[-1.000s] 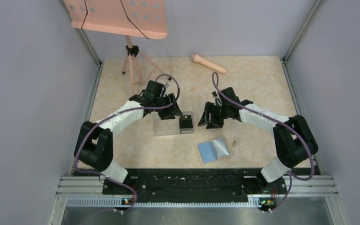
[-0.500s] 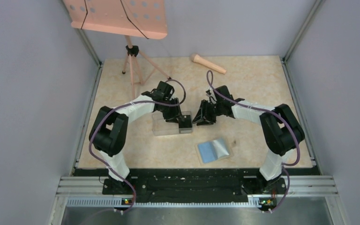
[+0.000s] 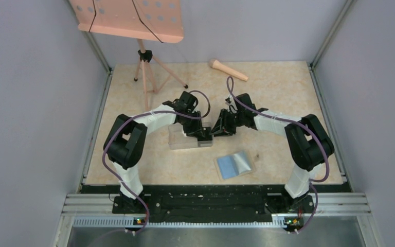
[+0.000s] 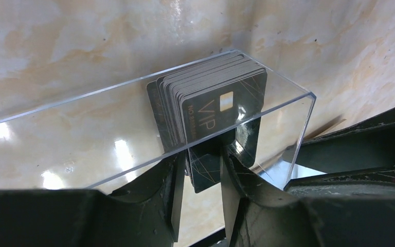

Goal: Put the credit cards into the card holder
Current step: Pick up the credit card from the storage box.

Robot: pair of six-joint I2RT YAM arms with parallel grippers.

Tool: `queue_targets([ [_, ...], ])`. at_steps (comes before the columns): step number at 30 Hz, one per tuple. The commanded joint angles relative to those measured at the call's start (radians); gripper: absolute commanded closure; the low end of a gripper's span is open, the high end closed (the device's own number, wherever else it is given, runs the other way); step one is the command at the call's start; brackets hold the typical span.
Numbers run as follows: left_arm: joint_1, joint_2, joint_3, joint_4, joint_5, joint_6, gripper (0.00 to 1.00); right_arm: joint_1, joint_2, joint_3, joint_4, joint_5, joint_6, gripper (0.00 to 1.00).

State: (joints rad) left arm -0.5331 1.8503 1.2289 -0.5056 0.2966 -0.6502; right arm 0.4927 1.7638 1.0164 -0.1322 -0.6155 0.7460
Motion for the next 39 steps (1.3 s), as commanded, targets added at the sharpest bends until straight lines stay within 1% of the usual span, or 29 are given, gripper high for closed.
queue_targets([
  [1, -0.020, -0.006, 0.037, -0.011, -0.016, 0.023, 0.66, 0.012, -0.004, 0.035, 0.042, -0.013, 0.010, 0.69],
  [3, -0.020, -0.008, 0.039, -0.022, -0.023, 0.028, 0.66, 0.015, -0.005, 0.038, 0.042, -0.013, 0.010, 0.69],
  [4, -0.019, -0.008, 0.045, -0.035, -0.037, 0.032, 0.63, 0.015, -0.006, 0.040, 0.040, -0.013, 0.009, 0.69],
  [7, -0.021, -0.016, 0.062, -0.079, -0.086, 0.048, 0.51, 0.018, -0.006, 0.042, 0.034, -0.010, 0.006, 0.69],
  [9, -0.022, -0.026, 0.070, -0.100, -0.105, 0.057, 0.48, 0.018, -0.007, 0.042, 0.031, -0.009, 0.005, 0.69],
  [13, -0.022, -0.044, 0.080, -0.110, -0.116, 0.061, 0.48, 0.020, -0.005, 0.046, 0.030, -0.008, 0.004, 0.69],
  [15, -0.022, -0.042, 0.084, -0.108, -0.108, 0.062, 0.52, 0.022, -0.003, 0.047, 0.029, -0.008, 0.003, 0.69],
  [19, -0.022, -0.026, 0.088, -0.100, -0.086, 0.060, 0.64, 0.025, 0.000, 0.048, 0.029, -0.009, 0.003, 0.70],
  [23, -0.025, -0.007, 0.091, -0.093, -0.062, 0.065, 0.68, 0.028, 0.003, 0.050, 0.031, -0.012, 0.003, 0.73],
  [29, -0.031, 0.003, 0.101, -0.097, -0.055, 0.071, 0.84, 0.031, 0.010, 0.052, 0.031, -0.015, 0.003, 0.76],
  [39, -0.033, -0.016, 0.109, -0.078, -0.021, 0.060, 1.00, 0.031, 0.012, 0.051, 0.031, -0.021, 0.001, 0.77],
])
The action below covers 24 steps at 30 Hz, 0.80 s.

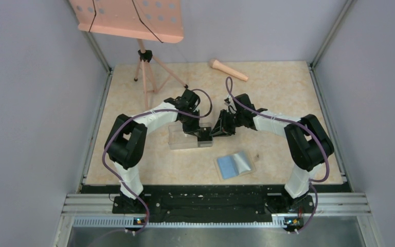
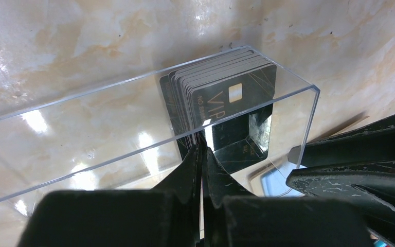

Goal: Put the credit cards into the card holder
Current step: Pick up the credit card from the storage box.

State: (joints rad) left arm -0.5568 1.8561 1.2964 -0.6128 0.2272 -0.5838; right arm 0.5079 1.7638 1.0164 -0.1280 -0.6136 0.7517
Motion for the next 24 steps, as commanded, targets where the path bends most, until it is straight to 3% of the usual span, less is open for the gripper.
queue_targets([
  [1, -0.010, -0.027, 0.044, 0.029, 0.046, -0.007, 1.00, 0.015, 0.012, 0.050, 0.027, -0.023, -0.003, 0.78],
  [17, -0.026, -0.076, 0.062, 0.018, 0.021, -0.006, 1.00, 0.016, 0.012, 0.047, 0.027, -0.024, -0.005, 0.79],
  [24, -0.026, -0.127, 0.029, 0.094, 0.067, -0.028, 0.98, 0.015, 0.012, 0.045, 0.025, -0.023, -0.007, 0.79],
])
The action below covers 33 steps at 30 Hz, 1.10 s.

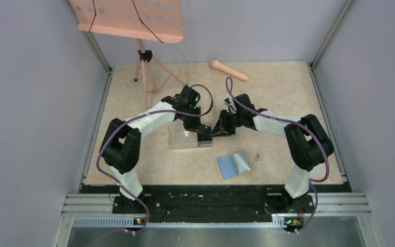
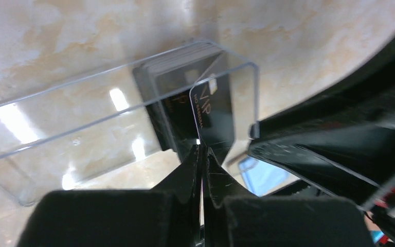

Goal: Put the credit cards into the card holder
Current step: Pick up the credit card from the storage box.

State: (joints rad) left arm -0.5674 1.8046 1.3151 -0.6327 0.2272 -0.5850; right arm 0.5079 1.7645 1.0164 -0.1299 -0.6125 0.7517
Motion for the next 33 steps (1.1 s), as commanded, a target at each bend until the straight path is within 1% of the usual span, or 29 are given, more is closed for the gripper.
queue_targets([
  [1, -0.015, -0.079, 0.005, 0.125, 0.079, -0.032, 0.96, 0.015, 0.010, 0.046, 0.028, -0.024, -0.007, 0.79],
  [4, -0.016, -0.063, 0.001, 0.137, 0.104, -0.040, 0.88, 0.015, 0.010, 0.045, 0.027, -0.023, -0.008, 0.79],
  [6, -0.015, -0.046, -0.001, 0.136, 0.113, -0.042, 0.82, 0.016, 0.010, 0.045, 0.027, -0.024, -0.008, 0.79],
  [11, -0.015, -0.023, -0.018, 0.136, 0.106, -0.051, 0.72, 0.016, 0.012, 0.043, 0.025, -0.024, -0.012, 0.79],
  [14, -0.017, -0.016, -0.023, 0.132, 0.098, -0.053, 0.71, 0.016, 0.013, 0.044, 0.025, -0.024, -0.012, 0.79],
  [20, -0.015, 0.002, -0.027, 0.146, 0.105, -0.062, 0.73, 0.015, 0.011, 0.044, 0.024, -0.026, -0.013, 0.79],
  [21, -0.015, 0.005, -0.027, 0.149, 0.108, -0.064, 0.77, 0.015, 0.012, 0.044, 0.025, -0.026, -0.013, 0.79],
  [24, -0.015, 0.003, -0.029, 0.151, 0.097, -0.067, 0.98, 0.016, 0.005, 0.045, 0.023, -0.026, -0.017, 0.79],
  [25, -0.015, -0.003, -0.029, 0.151, 0.090, -0.070, 1.00, 0.016, 0.000, 0.046, 0.023, -0.027, -0.020, 0.78],
  [28, -0.015, -0.036, -0.027, 0.145, 0.071, -0.069, 1.00, 0.015, -0.032, 0.050, 0.012, -0.011, -0.027, 0.76],
  [30, -0.015, -0.071, -0.026, 0.138, 0.054, -0.065, 1.00, 0.015, -0.071, 0.051, 0.004, 0.007, -0.034, 0.73],
  [33, -0.015, -0.153, -0.030, 0.132, 0.027, -0.054, 1.00, 0.015, -0.159, 0.051, -0.022, 0.051, -0.044, 0.60],
])
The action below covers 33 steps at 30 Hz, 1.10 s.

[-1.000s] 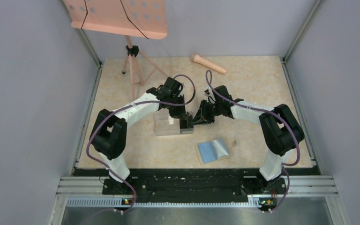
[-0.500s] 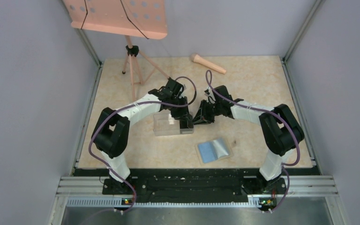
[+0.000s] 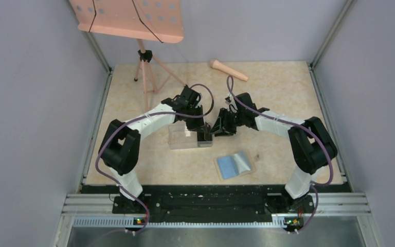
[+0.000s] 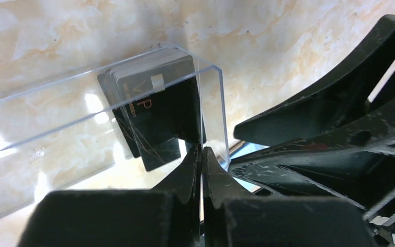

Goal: Put the credit cards into the card holder
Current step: Pick up the credit card from the storage box, then insert the credit card into the card holder.

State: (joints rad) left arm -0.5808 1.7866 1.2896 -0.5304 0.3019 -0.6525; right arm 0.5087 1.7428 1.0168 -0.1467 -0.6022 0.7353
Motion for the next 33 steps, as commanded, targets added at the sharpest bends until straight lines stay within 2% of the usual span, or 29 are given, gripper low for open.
queue_targets([
  [1, -0.002, -0.162, -0.006, 0.025, -0.056, 0.018, 1.00, 0.013, -0.169, 0.049, -0.014, 0.053, -0.036, 0.54],
  [5, -0.002, -0.285, -0.037, 0.027, -0.061, 0.022, 1.00, 0.010, -0.314, 0.008, -0.016, 0.083, -0.057, 0.33],
  [8, -0.003, -0.394, -0.108, 0.086, -0.002, 0.007, 1.00, -0.011, -0.432, -0.048, 0.003, 0.057, -0.053, 0.22],
  [11, -0.002, -0.500, -0.217, 0.207, 0.133, -0.033, 1.00, -0.041, -0.518, -0.103, 0.032, -0.034, -0.029, 0.18],
  [14, -0.002, -0.587, -0.350, 0.416, 0.315, -0.114, 1.00, -0.054, -0.573, -0.163, 0.102, -0.164, 0.016, 0.18],
  [18, -0.003, -0.644, -0.493, 0.708, 0.502, -0.280, 1.00, -0.060, -0.654, -0.314, 0.393, -0.288, 0.194, 0.21],
  [20, -0.005, -0.662, -0.536, 0.795, 0.543, -0.339, 1.00, -0.061, -0.680, -0.359, 0.456, -0.316, 0.247, 0.29],
  [25, -0.005, -0.703, -0.572, 0.869, 0.554, -0.377, 1.00, -0.060, -0.708, -0.411, 0.516, -0.367, 0.276, 0.43],
  [29, -0.005, -0.696, -0.585, 0.882, 0.556, -0.386, 1.00, -0.061, -0.713, -0.453, 0.671, -0.393, 0.375, 0.53],
  [33, -0.010, -0.688, -0.600, 0.896, 0.545, -0.397, 1.00, -0.061, -0.696, -0.487, 0.792, -0.395, 0.463, 0.68],
])
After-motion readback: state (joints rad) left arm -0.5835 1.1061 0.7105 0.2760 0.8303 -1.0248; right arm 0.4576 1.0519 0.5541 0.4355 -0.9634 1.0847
